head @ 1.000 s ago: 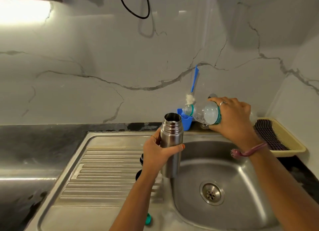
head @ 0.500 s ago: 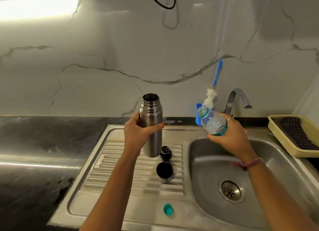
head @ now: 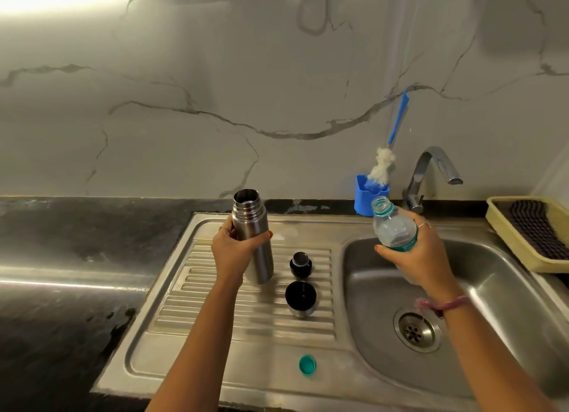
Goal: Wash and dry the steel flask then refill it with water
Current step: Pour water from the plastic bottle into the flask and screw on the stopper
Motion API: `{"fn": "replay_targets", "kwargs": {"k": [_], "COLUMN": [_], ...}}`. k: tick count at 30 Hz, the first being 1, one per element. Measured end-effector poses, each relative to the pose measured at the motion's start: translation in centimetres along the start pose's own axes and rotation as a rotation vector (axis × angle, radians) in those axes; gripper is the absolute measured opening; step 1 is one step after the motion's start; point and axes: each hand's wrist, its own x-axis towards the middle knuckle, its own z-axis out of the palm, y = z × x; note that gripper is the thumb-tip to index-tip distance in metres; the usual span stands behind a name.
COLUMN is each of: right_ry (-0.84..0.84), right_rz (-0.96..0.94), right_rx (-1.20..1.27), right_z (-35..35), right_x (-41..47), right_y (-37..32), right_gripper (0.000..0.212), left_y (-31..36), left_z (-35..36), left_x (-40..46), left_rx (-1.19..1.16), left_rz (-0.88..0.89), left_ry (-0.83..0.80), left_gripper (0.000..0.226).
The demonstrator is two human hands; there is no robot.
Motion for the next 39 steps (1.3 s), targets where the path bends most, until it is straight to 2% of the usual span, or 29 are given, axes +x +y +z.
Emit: {"fn": "replay_targets", "kwargs": {"k": [9,25,32,39], "right_ry": [0.015,-0.001,-0.016,-0.009], "right_rz": [0.036,0.081,0.077,0.094], "right_rx": [0.0,0.016,0.067,0.12], "right_z": [0.5,1.3,1.9,1.9], "right_x": [-1.6,-3.3,-4.0,-5.0], "right_y": [1.9,3.3,3.3,2.6], "right_gripper": [0.083,0.08,0.076,0.071], "left_y": [-2.0,-3.3,-3.9,-4.8], "left_z": [0.3,0.2,-0.2,-0.7], "left_x": [-0.2,0.0,-0.3,-2.5], "left_rx": [-0.014,-0.01,0.001,0.057], "left_rz": [-0.058,-0.043,-0.033,-0.039], "left_ry": [-0.001,-0.012,-0.027,-0.074], "left_gripper": [0.06,0.066,0.078,0.115]}}
